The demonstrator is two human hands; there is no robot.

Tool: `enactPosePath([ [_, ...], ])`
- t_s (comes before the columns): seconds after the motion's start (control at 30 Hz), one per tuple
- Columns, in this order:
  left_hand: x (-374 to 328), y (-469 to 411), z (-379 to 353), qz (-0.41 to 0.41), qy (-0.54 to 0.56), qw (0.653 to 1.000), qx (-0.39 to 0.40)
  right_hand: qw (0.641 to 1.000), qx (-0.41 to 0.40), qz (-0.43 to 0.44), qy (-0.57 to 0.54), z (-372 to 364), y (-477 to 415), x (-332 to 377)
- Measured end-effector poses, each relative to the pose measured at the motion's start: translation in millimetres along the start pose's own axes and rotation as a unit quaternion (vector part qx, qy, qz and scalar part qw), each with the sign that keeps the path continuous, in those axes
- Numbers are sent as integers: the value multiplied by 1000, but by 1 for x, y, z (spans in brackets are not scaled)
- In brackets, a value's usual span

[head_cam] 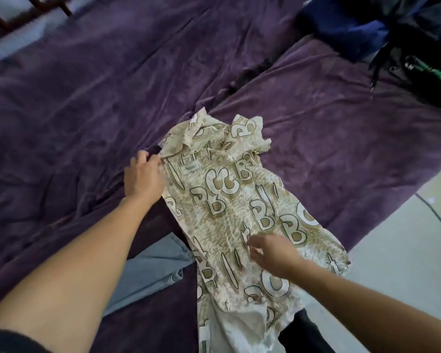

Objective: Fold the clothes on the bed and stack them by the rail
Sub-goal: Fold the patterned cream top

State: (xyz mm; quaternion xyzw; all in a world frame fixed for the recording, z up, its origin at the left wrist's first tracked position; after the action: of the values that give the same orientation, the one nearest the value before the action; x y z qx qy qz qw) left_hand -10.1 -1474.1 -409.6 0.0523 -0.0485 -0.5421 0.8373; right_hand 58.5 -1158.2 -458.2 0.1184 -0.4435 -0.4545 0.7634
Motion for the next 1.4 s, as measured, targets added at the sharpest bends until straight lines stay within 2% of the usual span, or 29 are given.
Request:
enactPosePath([
  [0.13,-20,-35,17,44,53,997,-27,982,-129,-137,-4,90,-30,-61],
  [0.27,-57,-87,-1,33,65,997,-10,966,-200,-163,-23,130,-84,-97],
  [0.37,-71,-123,-39,57,41,997,42,960,-193,-168,-111,121,-135,-104],
  [0.43,-65,-143,-63,100,75,989,77,961,-169,-176,-128,104,-156,-105],
  [0.53,-32,-165,-87,235,250,937,68,960,-224,-121,-114,96,-154,-105],
  [0.6,-19,-171,-100,280,295,911,74,954,-264,-89,-113,100,-146,-101],
  [0.73,-29,-171,-109,269,308,906,108,957,-270,-40,-96,116,-152,-94],
  [0.87,-26,-178,-85,228,306,921,77,912,-378,83,-134,180,-193,-51],
  [0.9,-24,-179,-77,216,315,922,68,918,-361,104,-129,194,-214,-35],
  [0.93,-23,-179,-69,205,326,921,59,941,-304,108,-100,202,-239,-19],
  [1.0,-20,-181,-49,196,357,913,34,989,-131,64,-10,196,-284,-3],
  [1.03,-18,-183,-39,200,377,904,19,997,-57,37,24,191,-294,-3],
  [1.07,-15,-186,-30,213,397,893,6,999,-28,22,36,192,-295,-5],
  [1.1,-11,-190,-23,228,413,882,-11,998,-47,30,25,201,-290,-5],
  [1.13,-6,-194,-17,244,422,873,-27,992,-113,54,7,217,-279,-5],
  [1.2,5,-200,-12,274,410,869,-45,944,-302,134,-24,248,-241,2],
  [1.23,9,-199,-14,289,399,870,-39,916,-355,186,-27,253,-219,13],
  [1.27,11,-197,-20,302,397,866,-25,897,-372,238,-12,245,-198,28],
  [1.3,14,-190,-27,317,401,859,-12,891,-352,288,6,227,-178,45],
  [1.33,19,-181,-31,325,400,857,-9,898,-298,323,20,199,-163,60],
  [1.37,24,-168,-32,334,387,859,-13,915,-210,343,39,163,-150,72],
  [1.4,31,-154,-35,343,371,863,-9,932,-84,344,78,120,-140,79],
])
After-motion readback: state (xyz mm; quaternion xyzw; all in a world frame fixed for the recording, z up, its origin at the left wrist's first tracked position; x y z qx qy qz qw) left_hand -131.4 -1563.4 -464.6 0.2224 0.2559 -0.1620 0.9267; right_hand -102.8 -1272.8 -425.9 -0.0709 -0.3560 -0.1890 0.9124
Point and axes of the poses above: each hand's wrist, its own y-axis away from the middle knuckle, its own z-axis out of the back of the hand, x = y × z, the point moved 7 cm from there along -y, towards the middle knuckle, and after that the axes turned 12 degrees about -y, right-handed, at the moved point
